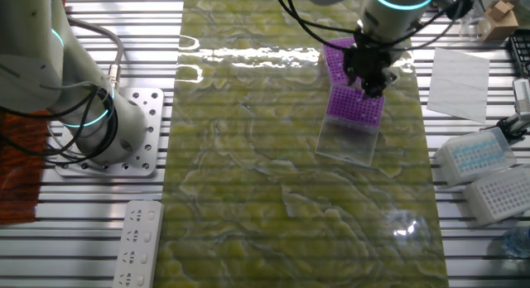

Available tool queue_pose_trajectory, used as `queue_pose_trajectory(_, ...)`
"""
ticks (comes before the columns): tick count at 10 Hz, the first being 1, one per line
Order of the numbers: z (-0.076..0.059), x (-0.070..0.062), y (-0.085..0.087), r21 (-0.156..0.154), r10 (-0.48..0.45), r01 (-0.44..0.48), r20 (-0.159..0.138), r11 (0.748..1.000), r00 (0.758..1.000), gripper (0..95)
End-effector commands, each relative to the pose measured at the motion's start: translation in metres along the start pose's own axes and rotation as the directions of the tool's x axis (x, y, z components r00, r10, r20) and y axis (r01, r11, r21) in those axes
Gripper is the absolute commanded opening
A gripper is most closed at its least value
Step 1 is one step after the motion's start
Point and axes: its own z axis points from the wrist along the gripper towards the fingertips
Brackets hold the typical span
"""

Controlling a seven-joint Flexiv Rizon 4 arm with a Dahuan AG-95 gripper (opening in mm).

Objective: Transfer all small pipette tips from one holder to another

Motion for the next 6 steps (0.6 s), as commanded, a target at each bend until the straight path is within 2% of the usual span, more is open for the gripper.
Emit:
queue_pose_trajectory(1, 0.0058, 0.0008, -0.0024, 0.003, -0.015, 0.015, 0.002, 1.000, 1.000, 19.0)
queue_pose_trajectory(6, 0.0150, 0.0040, -0.0087, 0.011, -0.044, 0.044, 0.018, 0.999, 0.999, 19.0)
